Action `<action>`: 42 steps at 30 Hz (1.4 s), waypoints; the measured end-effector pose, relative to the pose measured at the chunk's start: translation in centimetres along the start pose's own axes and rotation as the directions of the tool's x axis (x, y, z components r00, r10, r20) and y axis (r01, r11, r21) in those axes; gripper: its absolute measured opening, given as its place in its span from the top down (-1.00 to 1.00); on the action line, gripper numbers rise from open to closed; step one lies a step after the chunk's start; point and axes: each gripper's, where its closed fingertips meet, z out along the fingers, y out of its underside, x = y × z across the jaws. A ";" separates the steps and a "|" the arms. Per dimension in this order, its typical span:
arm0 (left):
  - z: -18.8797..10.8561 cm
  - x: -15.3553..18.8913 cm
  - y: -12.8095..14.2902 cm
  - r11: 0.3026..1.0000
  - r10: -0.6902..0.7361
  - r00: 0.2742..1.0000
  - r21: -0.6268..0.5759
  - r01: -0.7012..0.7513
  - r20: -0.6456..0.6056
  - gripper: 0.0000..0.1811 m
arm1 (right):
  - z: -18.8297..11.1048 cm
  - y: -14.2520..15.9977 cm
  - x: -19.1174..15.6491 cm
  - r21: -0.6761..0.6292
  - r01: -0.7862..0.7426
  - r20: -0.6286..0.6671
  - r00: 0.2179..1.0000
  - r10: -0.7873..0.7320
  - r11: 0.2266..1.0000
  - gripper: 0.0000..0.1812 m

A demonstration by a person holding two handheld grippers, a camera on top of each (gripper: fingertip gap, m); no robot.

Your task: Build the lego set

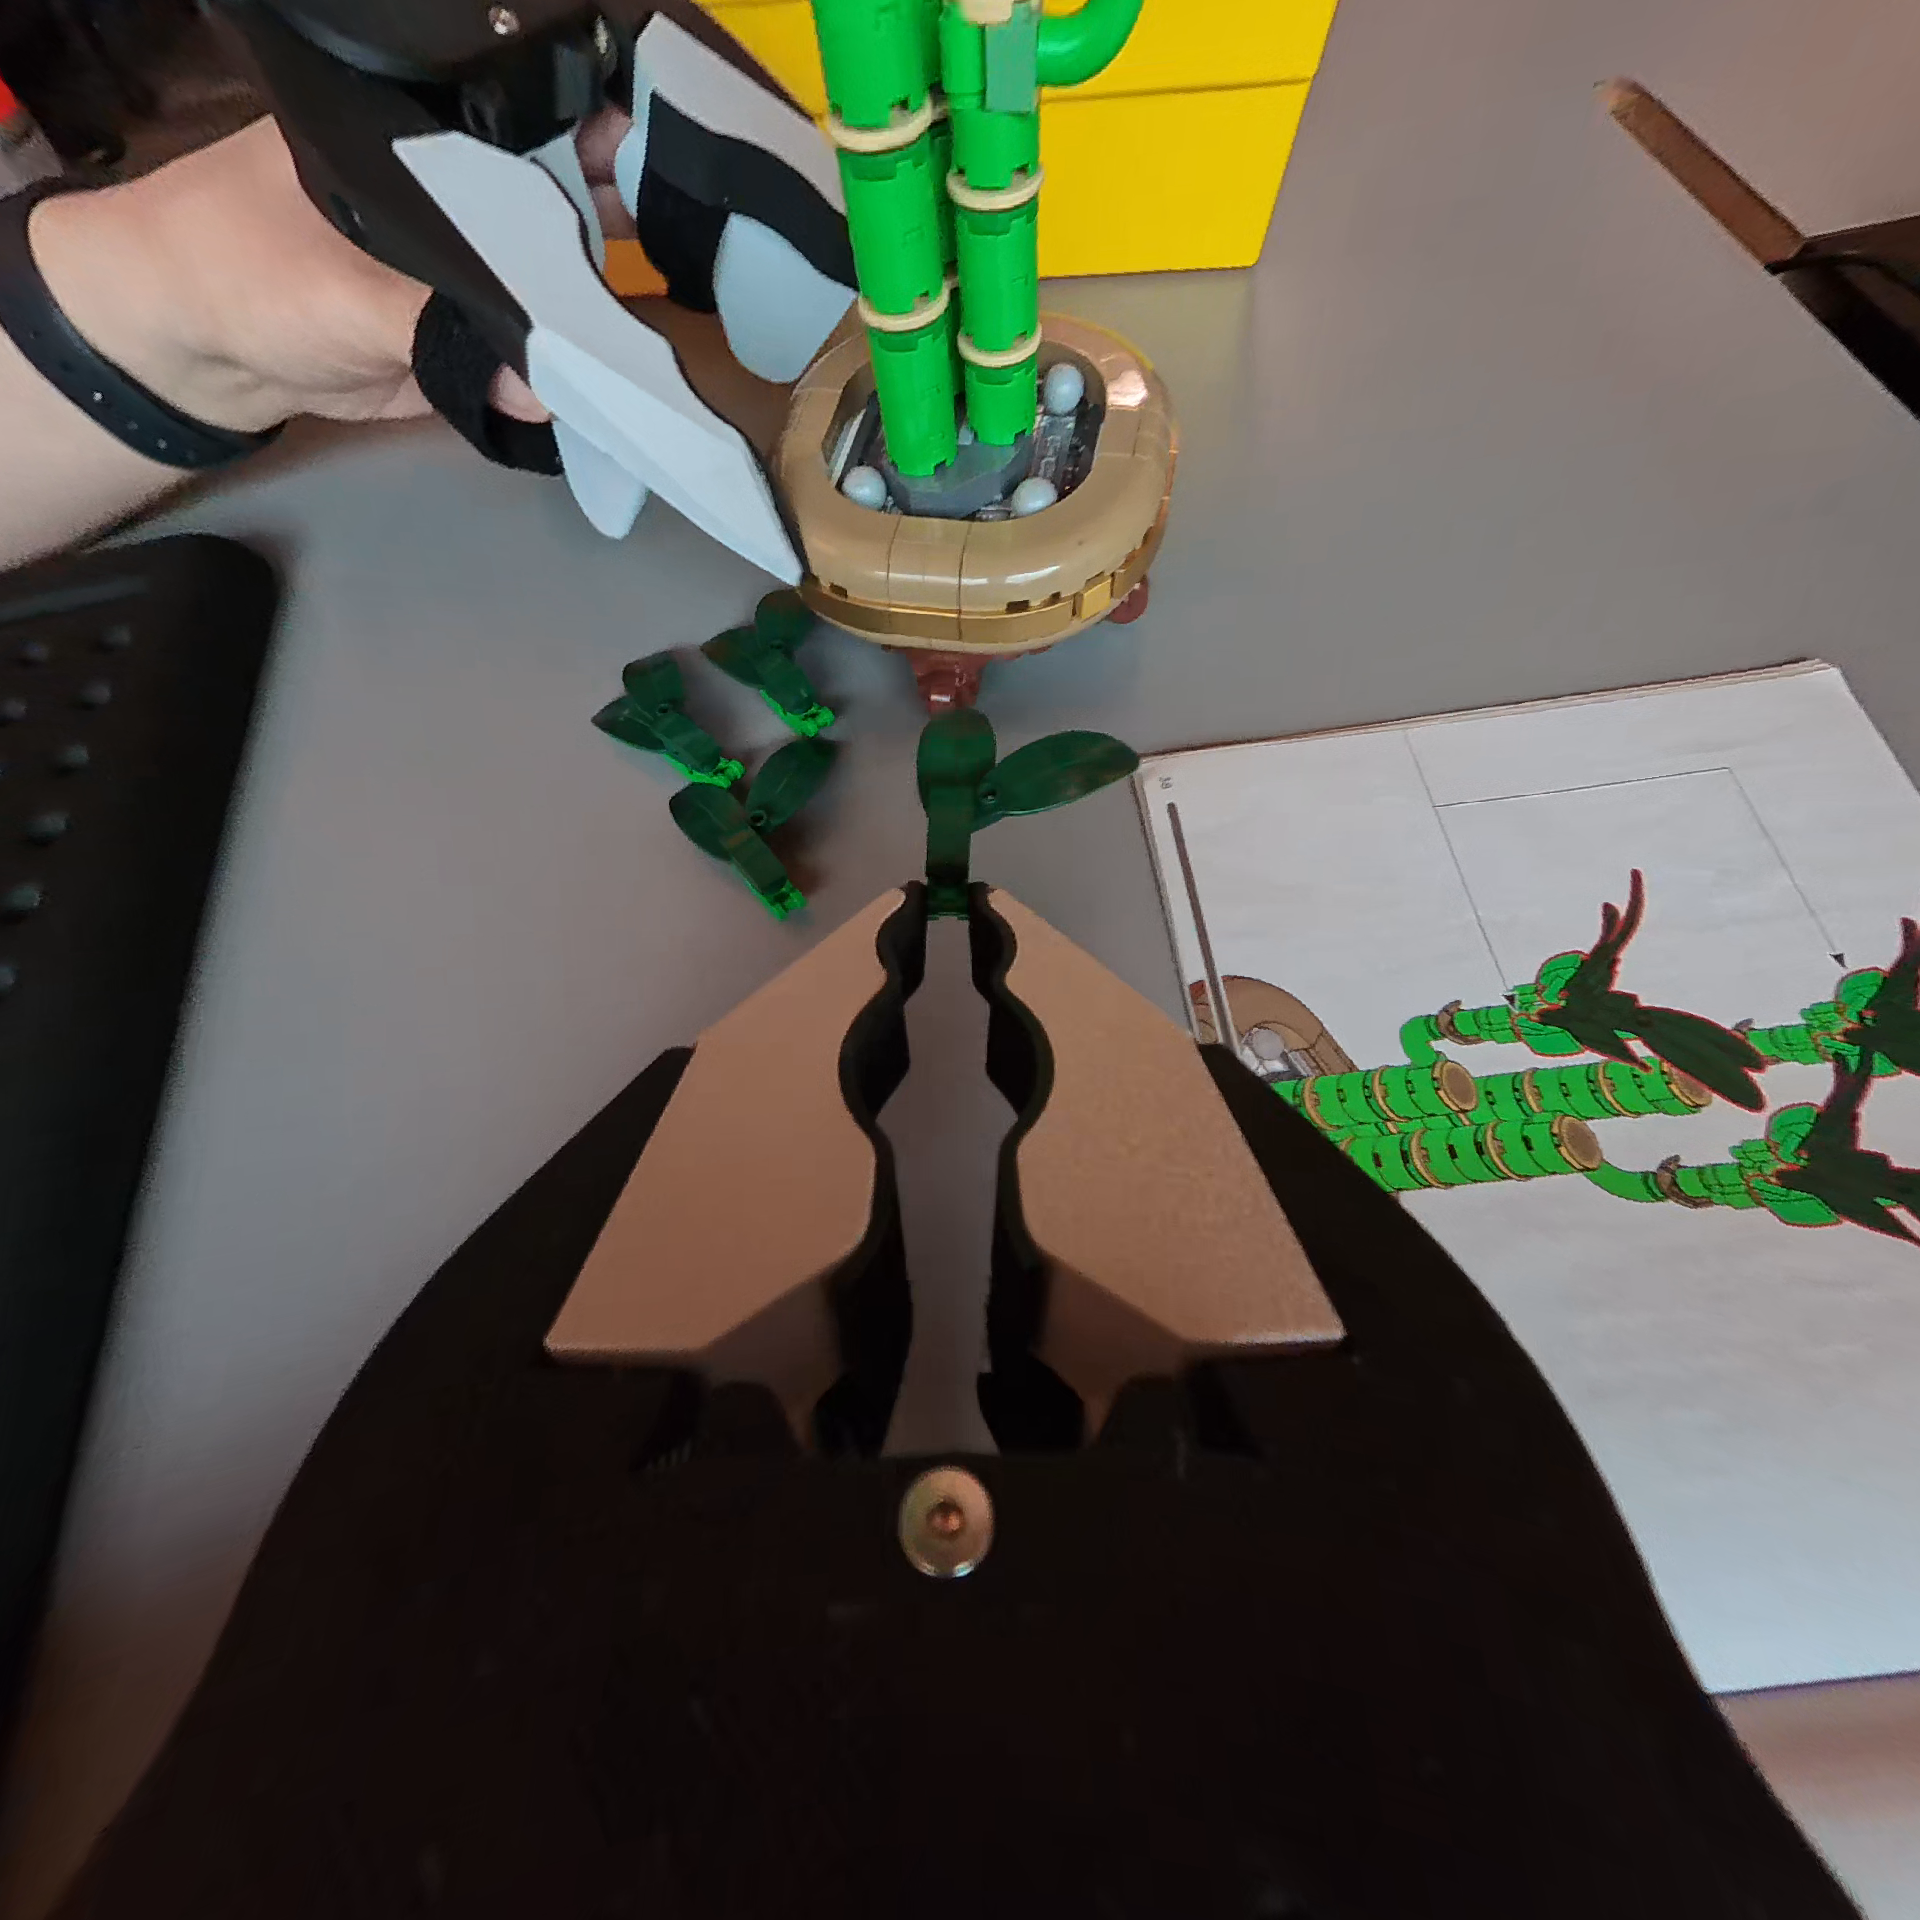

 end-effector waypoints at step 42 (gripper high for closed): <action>-13.3 14.5 -8.9 0.787 -0.186 0.650 0.284 0.547 -0.737 0.91 | -5.4 -12.2 -14.0 0.465 0.260 -0.494 0.870 0.004 0.846 0.93</action>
